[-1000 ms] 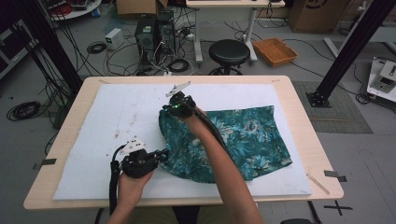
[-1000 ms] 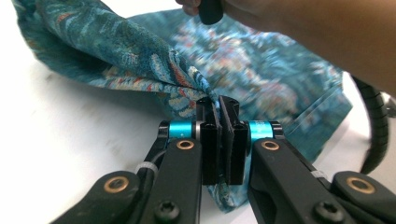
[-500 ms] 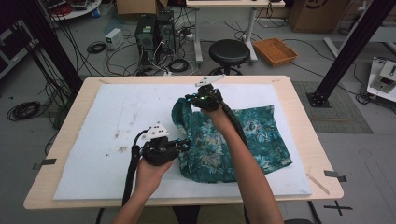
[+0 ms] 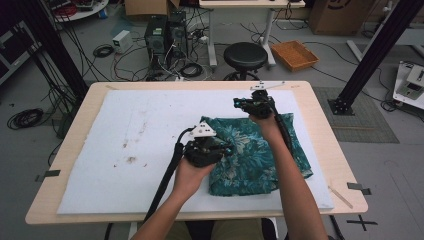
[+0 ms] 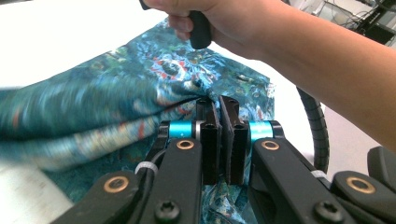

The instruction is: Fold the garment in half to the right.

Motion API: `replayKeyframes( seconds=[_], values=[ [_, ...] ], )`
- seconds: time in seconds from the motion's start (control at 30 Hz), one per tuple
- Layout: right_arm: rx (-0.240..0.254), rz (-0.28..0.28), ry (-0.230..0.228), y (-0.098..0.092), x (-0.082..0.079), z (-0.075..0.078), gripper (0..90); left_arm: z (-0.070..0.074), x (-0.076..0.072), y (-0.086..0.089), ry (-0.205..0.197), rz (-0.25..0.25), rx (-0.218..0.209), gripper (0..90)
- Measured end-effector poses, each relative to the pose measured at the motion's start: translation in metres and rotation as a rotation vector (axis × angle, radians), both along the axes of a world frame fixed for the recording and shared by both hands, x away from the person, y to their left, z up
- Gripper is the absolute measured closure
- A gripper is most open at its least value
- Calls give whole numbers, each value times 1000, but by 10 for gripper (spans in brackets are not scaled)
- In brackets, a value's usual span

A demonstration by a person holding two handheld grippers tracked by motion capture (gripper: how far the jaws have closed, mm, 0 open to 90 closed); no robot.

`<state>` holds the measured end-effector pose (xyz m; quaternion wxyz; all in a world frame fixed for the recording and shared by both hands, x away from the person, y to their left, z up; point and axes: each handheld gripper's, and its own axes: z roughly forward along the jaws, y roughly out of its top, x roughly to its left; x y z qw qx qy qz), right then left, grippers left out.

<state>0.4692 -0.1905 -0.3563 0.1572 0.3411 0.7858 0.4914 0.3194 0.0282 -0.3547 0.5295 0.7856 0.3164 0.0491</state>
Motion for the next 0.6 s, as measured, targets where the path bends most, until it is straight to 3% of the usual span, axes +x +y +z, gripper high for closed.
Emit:
replayKeyframes(
  seconds=[0.13, 0.23, 0.27, 0.4, 0.5, 0.6],
  values=[
    [18, -16, 10, -18, -4, -2, 900, -1, 1, -11, 1, -5, 18, 872],
    [18, -4, 28, -23, -6, -3, 900, -3, -5, -8, 3, 18, 4, 871],
    [16, -1, 27, -22, -7, -3, 811, -5, -8, -4, 5, 30, -7, 871],
    [0, 27, 45, -12, -7, -4, 713, -11, -17, 16, 24, 62, -36, 871],
    [-15, 46, 49, 1, -6, -9, 644, -15, -25, 32, 20, 84, -33, 871],
    [-50, 67, 87, 17, -3, -17, 577, -19, -33, 47, 22, 100, -29, 871]
  ],
)
